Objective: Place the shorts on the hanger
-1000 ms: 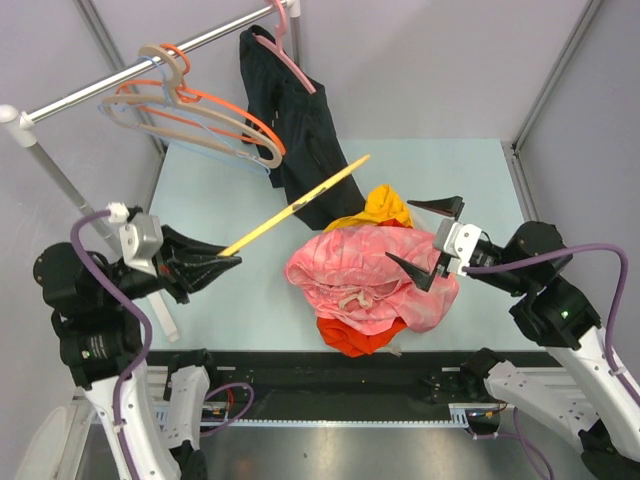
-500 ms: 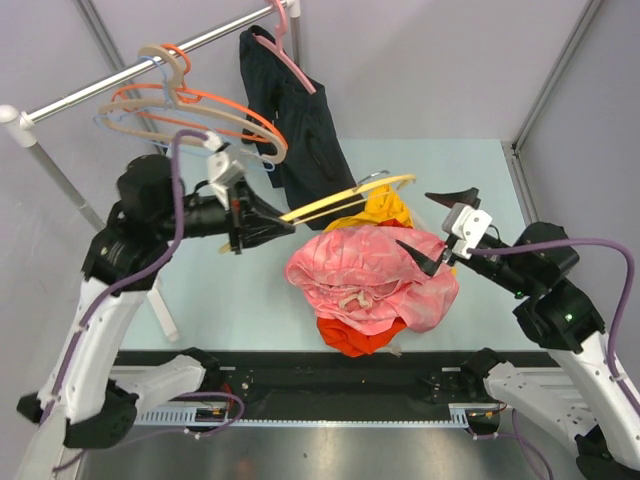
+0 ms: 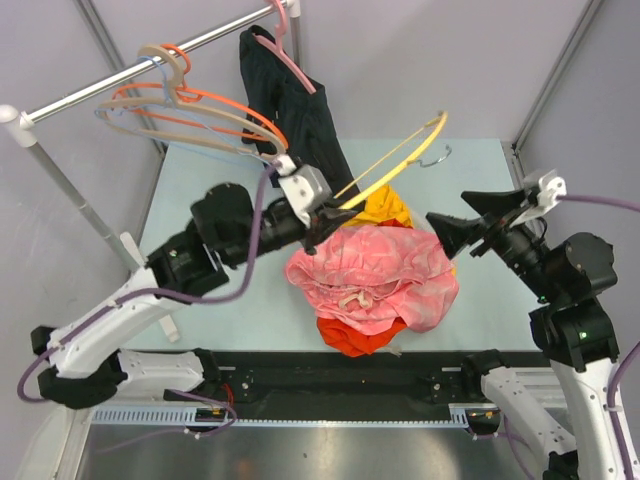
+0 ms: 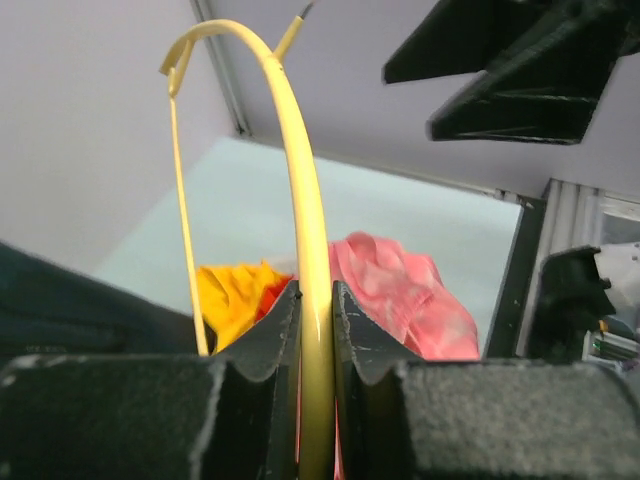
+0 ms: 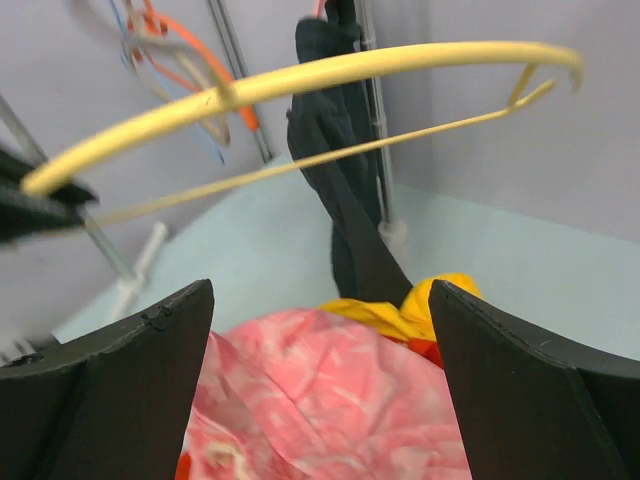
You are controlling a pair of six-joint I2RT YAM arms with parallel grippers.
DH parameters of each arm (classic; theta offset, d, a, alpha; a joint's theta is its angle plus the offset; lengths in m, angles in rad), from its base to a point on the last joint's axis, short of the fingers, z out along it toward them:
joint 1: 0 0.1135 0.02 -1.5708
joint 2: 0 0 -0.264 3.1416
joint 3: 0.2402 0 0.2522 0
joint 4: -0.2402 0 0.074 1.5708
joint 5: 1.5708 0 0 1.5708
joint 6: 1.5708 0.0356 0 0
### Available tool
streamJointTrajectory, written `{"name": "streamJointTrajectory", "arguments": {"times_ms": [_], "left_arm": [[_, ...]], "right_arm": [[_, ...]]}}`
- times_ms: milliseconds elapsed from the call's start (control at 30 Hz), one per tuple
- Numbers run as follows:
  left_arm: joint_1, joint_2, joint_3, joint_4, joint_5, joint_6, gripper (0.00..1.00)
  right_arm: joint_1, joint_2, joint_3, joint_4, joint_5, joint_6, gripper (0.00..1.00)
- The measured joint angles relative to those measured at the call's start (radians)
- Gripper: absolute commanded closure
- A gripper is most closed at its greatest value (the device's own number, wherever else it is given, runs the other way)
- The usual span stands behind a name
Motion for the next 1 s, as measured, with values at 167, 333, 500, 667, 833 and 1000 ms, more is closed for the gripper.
{"name": "streamJointTrajectory", "arguments": {"times_ms": [167, 333, 500, 667, 833, 1000], "left_arm": [[-0.286, 0.035, -0.134, 0.341, -0.342, 0.249, 1.0], [-0.388, 0.198, -0.174, 0.672, -0.573, 0.512, 1.0], [-0.389, 0.352, -0.145, 0.929, -0.725, 0.68, 1.0], [-0.39, 0.418, -0.122, 1.033, -0.798, 0.738, 1.0], [-0.393, 0.438, -0.095, 1.086, -0.845, 0.745, 1.0], [-0.412, 0.44, -0.095, 1.109, -0.866, 0.745, 0.99]], "right_arm": [[-0.111, 0.07, 0.027, 0.124, -0.042, 0.301, 0.07], [-0.167, 0.094, 0.031, 0.196, -0.057, 0.48, 0.06], [-0.174, 0.093, 0.031, 0.203, -0.043, 0.535, 0.08], [-0.171, 0.08, 0.031, 0.241, -0.029, 0.551, 0.1], [-0.17, 0.077, 0.026, 0.314, -0.004, 0.581, 0.16], [-0.17, 0.127, 0.023, 0.394, 0.013, 0.633, 0.2]]}}
